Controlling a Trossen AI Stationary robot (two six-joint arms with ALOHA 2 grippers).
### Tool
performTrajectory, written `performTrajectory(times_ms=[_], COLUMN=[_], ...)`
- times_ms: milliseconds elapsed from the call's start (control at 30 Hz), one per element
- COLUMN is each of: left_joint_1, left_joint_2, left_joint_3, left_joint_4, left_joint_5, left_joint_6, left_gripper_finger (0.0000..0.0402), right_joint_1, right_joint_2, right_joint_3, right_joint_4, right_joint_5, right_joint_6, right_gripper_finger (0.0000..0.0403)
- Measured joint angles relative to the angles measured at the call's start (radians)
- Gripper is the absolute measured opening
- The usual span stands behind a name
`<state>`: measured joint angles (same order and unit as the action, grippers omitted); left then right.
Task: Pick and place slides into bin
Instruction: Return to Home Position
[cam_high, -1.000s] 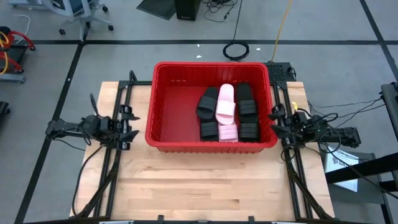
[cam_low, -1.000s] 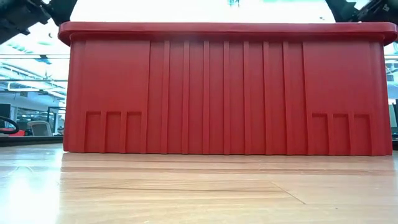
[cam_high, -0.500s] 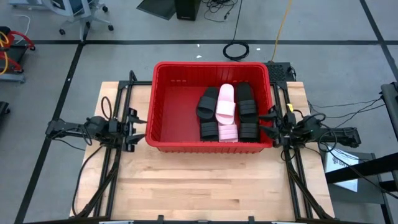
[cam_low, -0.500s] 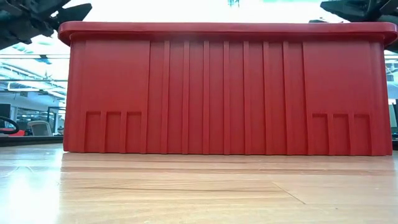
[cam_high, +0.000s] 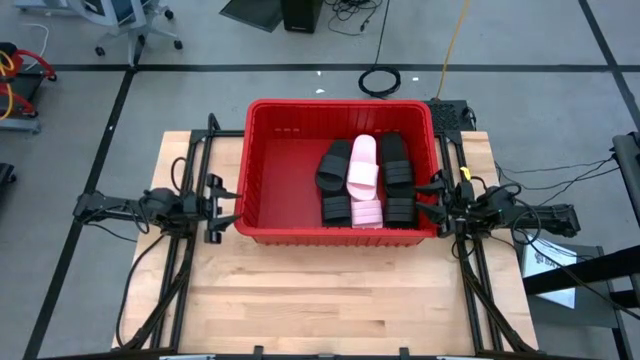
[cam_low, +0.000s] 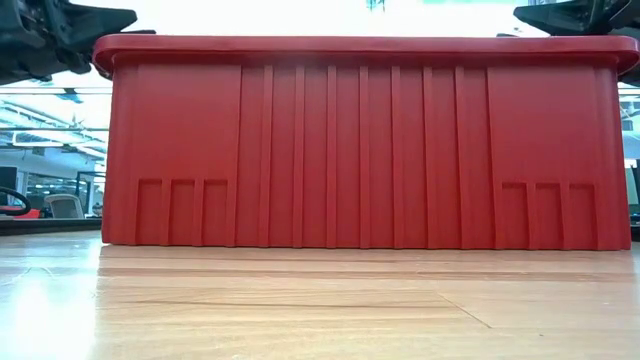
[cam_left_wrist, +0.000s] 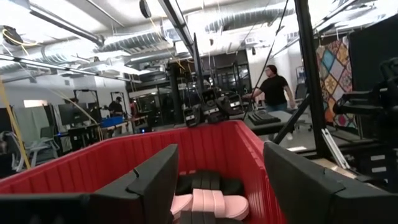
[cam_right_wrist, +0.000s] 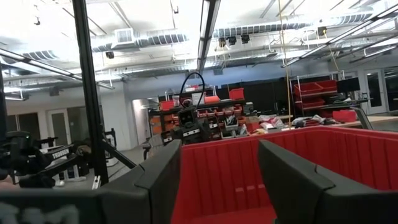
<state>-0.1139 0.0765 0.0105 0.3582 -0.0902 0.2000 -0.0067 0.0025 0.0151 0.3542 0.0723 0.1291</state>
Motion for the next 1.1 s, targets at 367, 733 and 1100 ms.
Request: performTrajectory(times_ms=[367, 733, 1100], left_joint_1=[0.000, 0.000, 0.000], left_joint_2=[0.000, 0.000, -0.001], left_joint_3=[0.000, 0.002, 0.003], left_joint_4=[-0.028, -0.074, -0.089], left_joint_5=[0.003, 0.016, 0.012], left_joint_6=[-0.003, 0.000, -0.025], left_gripper_finger=[0.0241, 0.0241, 0.0241], right_joint_1=[0.000, 0.000, 0.000], right_joint_2=[0.000, 0.001, 0.003], right_joint_3=[0.000, 0.000, 0.000], right_joint_4=[-0.043, -0.050, 0.004], right_joint_5=[0.000, -0.127, -0.127], right_joint_6=[-0.040, -0.093, -0.096], right_gripper_finger=[0.0201, 0.0201, 0.0201])
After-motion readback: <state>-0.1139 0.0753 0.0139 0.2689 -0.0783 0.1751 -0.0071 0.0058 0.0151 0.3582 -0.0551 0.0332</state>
